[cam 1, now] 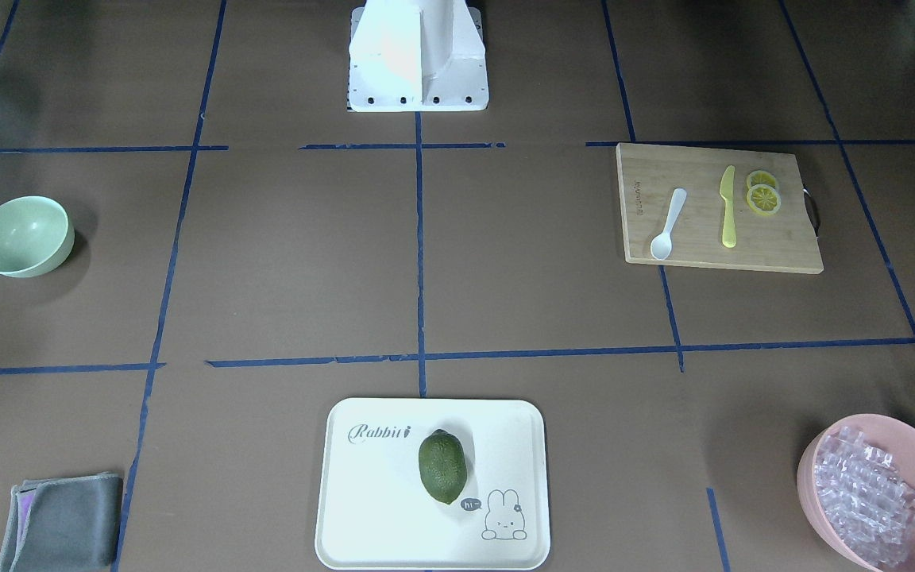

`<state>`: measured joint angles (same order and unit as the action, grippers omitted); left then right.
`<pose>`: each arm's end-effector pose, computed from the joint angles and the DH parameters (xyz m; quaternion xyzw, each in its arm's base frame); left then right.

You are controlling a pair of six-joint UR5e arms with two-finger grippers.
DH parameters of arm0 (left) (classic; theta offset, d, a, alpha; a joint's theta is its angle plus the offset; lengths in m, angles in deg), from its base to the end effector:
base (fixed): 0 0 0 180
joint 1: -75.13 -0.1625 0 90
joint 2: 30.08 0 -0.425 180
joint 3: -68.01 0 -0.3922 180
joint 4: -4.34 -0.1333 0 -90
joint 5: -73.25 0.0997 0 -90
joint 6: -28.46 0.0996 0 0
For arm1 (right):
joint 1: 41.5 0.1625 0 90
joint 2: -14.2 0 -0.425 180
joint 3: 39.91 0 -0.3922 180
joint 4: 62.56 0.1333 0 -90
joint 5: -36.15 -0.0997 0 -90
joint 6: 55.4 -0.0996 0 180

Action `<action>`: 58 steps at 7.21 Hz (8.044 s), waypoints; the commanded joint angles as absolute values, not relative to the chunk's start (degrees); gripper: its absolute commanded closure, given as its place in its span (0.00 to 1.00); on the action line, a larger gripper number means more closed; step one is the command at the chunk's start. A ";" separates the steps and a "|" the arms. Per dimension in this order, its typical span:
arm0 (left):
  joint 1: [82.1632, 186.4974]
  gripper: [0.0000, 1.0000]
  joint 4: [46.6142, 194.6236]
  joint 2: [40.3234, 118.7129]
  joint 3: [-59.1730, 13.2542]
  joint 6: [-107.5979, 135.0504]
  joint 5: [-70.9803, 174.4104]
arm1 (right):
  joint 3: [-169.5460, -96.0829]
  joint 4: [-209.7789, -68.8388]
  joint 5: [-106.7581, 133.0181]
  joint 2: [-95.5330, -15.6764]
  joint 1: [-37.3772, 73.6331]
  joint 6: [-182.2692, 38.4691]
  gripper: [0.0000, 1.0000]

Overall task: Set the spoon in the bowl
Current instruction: 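Move the right gripper down toward the pale green bowl's rim, then grasp the pale green bowl's rim with the right gripper and lift, then carry the bowl with the right gripper to the table's center, then release the bowl and raise the right gripper while the left arm reaches out, then lower the left gripper onto the white spoon's handle and grasp it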

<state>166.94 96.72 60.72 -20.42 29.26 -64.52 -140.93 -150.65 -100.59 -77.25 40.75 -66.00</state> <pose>-0.0753 -0.4975 0.6568 0.0221 0.4045 -0.0024 0.9143 -0.0055 -0.4910 0.5692 0.0277 -0.4043 -0.0169 0.9141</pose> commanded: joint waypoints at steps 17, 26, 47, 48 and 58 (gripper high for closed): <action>165.31 0.00 99.17 60.89 -20.06 27.31 -64.12 | -136.58 -112.22 -96.70 -89.16 18.34 -101.72 1.00; 165.22 0.00 99.17 60.80 -20.14 27.31 -64.21 | -147.84 -136.00 -86.25 -53.97 2.33 -137.79 1.00; 133.47 0.00 103.39 58.61 -47.98 -14.64 -55.21 | -147.13 -150.72 -86.18 -53.27 9.71 -116.36 0.00; 128.10 0.00 106.96 58.61 -47.74 -21.92 -50.98 | -147.13 -150.63 -87.24 -55.47 12.17 -110.39 0.00; 111.53 0.02 116.93 61.33 -39.22 -31.66 -39.34 | -147.05 -150.63 -88.92 -59.80 17.12 -103.39 0.00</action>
